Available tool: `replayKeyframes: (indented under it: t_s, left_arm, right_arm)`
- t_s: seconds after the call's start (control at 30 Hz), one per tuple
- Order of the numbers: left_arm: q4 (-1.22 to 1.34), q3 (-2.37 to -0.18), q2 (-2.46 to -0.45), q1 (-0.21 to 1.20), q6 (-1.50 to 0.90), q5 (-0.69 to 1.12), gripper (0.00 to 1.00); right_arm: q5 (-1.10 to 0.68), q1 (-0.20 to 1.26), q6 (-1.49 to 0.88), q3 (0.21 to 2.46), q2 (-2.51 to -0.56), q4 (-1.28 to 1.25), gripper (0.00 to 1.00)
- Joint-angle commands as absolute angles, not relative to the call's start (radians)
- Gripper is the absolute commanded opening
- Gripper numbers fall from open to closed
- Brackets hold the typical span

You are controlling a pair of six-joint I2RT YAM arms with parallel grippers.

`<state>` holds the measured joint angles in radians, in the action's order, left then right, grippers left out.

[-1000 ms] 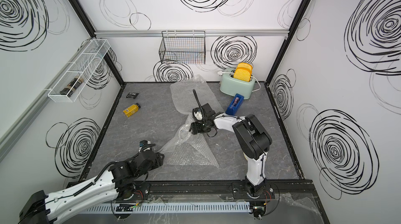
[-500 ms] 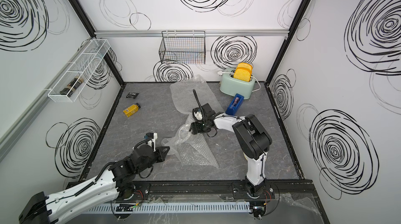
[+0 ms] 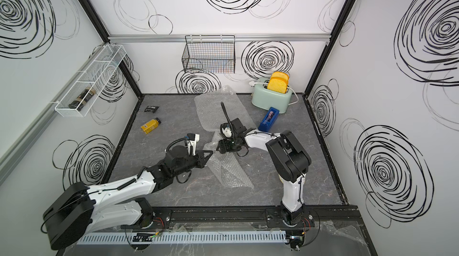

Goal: Wrap bowls in bubble wrap
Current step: Wrap the bowl in bubble wrap.

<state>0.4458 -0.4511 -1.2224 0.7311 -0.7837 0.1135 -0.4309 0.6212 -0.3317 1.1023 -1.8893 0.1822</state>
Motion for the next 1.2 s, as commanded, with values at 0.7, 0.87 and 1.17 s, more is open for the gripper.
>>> replayKeyframes:
  t_s: [0.7,0.87,1.17]
  left_arm:
    - [0.597,-0.6,-1.598,0.631,-0.729,0.298,0.0]
    - [0.562,-0.62,-1.614,0.621,-0.728,0.315,0.0]
    - [0.539,-0.629,-1.608,0.607,-0.721,0.344,0.0]
  right_arm:
    - [-0.41,0.603,-0.297,0.931,-1.563,0.164,0.97]
    - [-0.438,0.639,-0.254,0.915,-1.58,0.16,0.91]
    - [-0.364,0.646,-0.262,0.97,-1.696,0.171,0.84]
